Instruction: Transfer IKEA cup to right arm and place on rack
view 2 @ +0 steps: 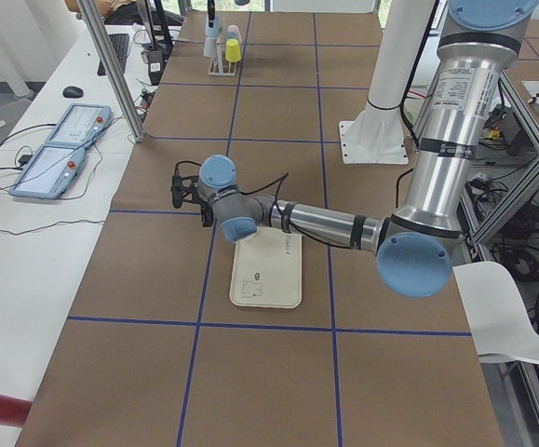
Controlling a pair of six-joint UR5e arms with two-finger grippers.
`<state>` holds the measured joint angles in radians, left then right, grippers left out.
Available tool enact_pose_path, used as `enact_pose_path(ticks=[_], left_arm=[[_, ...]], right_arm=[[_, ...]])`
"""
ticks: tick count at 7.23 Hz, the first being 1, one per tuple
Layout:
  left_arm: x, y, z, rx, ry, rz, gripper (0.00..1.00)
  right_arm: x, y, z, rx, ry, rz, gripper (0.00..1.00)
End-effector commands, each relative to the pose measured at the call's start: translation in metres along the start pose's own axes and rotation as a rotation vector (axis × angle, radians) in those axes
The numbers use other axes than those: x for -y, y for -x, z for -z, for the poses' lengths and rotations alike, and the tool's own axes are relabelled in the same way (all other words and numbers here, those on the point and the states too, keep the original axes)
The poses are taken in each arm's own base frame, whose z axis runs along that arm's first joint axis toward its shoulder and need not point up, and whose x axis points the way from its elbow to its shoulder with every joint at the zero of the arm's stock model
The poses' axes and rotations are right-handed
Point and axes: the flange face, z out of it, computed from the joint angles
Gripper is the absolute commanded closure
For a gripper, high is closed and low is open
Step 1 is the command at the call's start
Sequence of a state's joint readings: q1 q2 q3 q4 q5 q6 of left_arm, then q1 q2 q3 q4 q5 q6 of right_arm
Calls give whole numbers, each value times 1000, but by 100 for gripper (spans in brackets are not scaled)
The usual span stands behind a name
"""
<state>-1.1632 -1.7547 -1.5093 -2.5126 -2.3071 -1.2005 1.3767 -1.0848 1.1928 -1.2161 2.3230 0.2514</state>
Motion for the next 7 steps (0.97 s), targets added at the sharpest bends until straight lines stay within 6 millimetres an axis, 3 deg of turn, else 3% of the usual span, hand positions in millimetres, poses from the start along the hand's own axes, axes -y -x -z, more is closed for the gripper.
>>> enact_pose_path(ticks=[1,3,5,7], left_arm=[[-3,4,1,3,2,5,0],[-8,17,-2,21,11,21,0],[-12,40,-7,65,-6,34,0],[-27,38,-33,123,10,20,0]], right_arm=[[-1,13,-14,5,19,11,2],[0,22,-20,8,28,20,2],[10,35,-10,18,9,33,2],[18,43,-2,31,-3,24,2]])
